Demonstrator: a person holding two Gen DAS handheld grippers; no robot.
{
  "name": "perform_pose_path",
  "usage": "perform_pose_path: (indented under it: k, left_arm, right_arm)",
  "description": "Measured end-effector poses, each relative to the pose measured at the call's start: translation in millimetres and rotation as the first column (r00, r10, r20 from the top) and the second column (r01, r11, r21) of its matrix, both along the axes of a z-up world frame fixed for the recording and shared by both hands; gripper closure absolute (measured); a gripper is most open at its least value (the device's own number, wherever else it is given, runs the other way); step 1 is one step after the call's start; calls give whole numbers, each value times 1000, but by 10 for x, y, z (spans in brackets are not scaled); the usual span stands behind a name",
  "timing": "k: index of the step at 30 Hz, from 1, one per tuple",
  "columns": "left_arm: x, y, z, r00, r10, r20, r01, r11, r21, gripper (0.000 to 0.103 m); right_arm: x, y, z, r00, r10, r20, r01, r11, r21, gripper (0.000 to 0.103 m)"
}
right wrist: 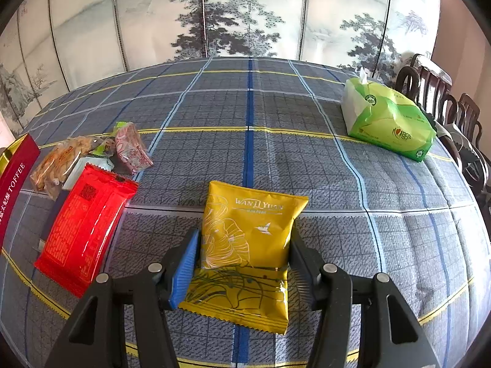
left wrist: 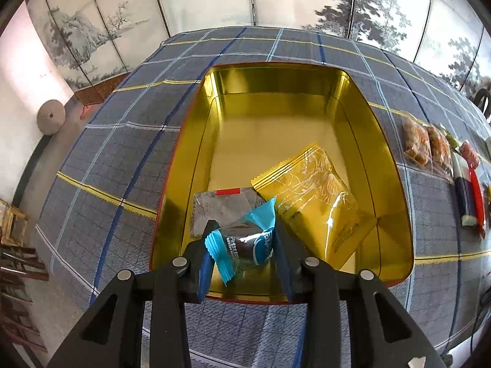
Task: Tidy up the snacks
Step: 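Carry the blue candy into the gold tray and open the left gripper while right holds packet, then carry the second yellow packet into the gold tray and open the right gripper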
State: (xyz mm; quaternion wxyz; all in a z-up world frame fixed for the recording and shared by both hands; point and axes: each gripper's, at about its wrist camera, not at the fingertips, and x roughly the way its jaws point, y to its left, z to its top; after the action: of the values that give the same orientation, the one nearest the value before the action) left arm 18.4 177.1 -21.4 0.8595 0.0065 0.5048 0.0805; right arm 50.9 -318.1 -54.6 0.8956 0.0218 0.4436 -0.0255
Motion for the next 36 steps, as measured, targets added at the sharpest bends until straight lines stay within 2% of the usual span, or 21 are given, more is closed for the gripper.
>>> perform_pose_path:
  k: [3, 5, 9, 28, 36]
  left_arm:
    - [-8, 0, 1, 1000, -6, -1, 6, 1000, -5, 69]
    - [-8, 10, 1, 1000, -2, -4, 2, 1000, -9, 66]
    - [-25, 32, 3, 1000, 5, -2, -5, 1000, -4, 53]
    - [-152, -12, 141, 998, -24, 51, 23, 999, 23, 28]
    - [-202, 0, 225, 996, -15, 86, 14, 1000, 11, 18]
  right_arm:
    - [2, 1, 9, 1000, -5, -4, 5, 1000, -3, 46]
    - [4, 6, 14, 1000, -7, -7, 7, 1000, -6, 46]
    - [12, 39, 12, 1000, -14, -11, 14, 1000, -9, 46]
    - [20, 164, 61, 998, -50, -35, 48, 998, -47, 47]
    - [-15, 168, 277, 995, -95, 18, 95, 995, -43, 47]
